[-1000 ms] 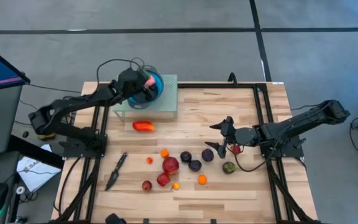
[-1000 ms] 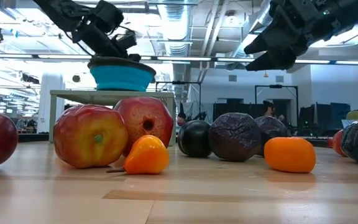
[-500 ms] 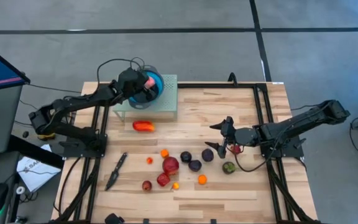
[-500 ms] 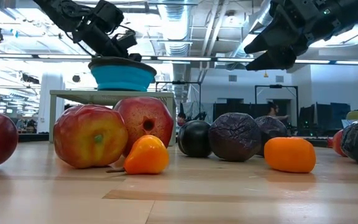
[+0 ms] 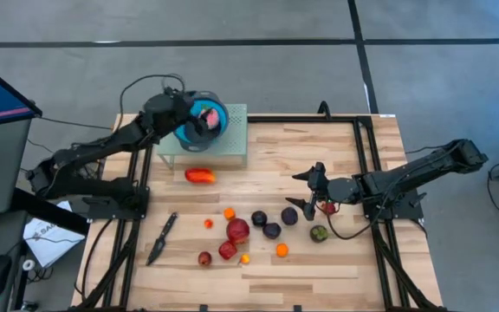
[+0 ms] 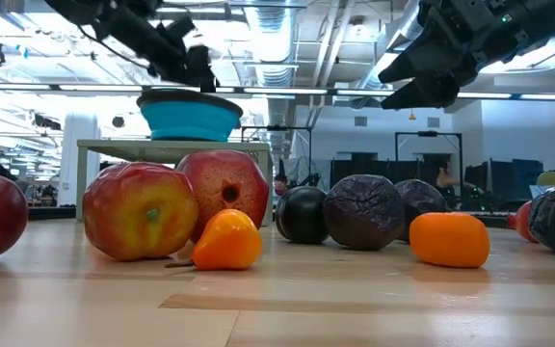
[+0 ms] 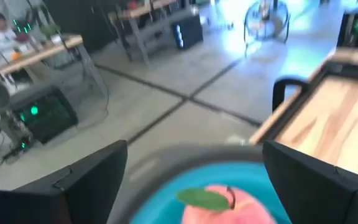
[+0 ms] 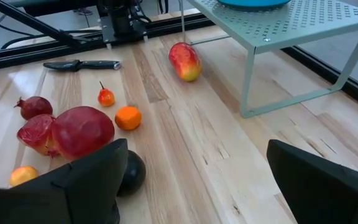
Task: Pick & Place Fruit
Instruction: Put the top orange peach into the blue strainer bowl on the shelf
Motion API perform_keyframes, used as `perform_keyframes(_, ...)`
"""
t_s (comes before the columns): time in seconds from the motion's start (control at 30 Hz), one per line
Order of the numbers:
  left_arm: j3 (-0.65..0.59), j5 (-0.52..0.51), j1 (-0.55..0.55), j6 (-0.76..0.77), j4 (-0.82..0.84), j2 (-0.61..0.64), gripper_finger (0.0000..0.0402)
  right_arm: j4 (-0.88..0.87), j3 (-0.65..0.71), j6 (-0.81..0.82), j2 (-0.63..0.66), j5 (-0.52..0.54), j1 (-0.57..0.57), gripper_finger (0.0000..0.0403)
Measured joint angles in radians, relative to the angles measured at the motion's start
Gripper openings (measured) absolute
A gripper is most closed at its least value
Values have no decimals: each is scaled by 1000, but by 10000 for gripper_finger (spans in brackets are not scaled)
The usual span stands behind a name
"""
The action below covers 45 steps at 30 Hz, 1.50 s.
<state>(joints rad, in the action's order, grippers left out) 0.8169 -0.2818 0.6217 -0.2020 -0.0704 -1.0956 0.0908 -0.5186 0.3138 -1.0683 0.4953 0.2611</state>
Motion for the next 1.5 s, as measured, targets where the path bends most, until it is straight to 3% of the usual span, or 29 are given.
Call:
perform_keyframes(0.2,0,1,-95,-51,1,150,364,0,0,0,0,0,0,379)
perform_keyframes(0.4,0,1,-359,-93,4,227,364,0,0,0,0,1,-1,379)
perform_keyframes(0.67,1,-150,-781,-65,58,87,364,0,0,0,0,1,-2,379)
perform_keyframes(0.8,2,-215,-929,105,115,-31,364,13,0,-1,0,1,-2,379)
perform_keyframes(0.93,13,-147,-994,432,195,-99,364,18,0,-10,0,2,1,379)
perform_keyframes(1.0,13,-111,-1025,492,233,-132,364,19,0,-16,0,2,6,379)
perform_keyframes(1.13,20,-50,-1076,412,260,-238,357,23,0,-34,0,2,6,379)
perform_keyframes(1.23,73,42,-1049,373,306,-326,352,30,0,-34,0,2,6,379)
perform_keyframes(1.33,157,126,-1003,354,430,-397,348,53,0,-34,0,3,6,379)
perform_keyframes(1.5,252,126,-1013,351,714,-415,341,72,0,-34,0,3,8,379)
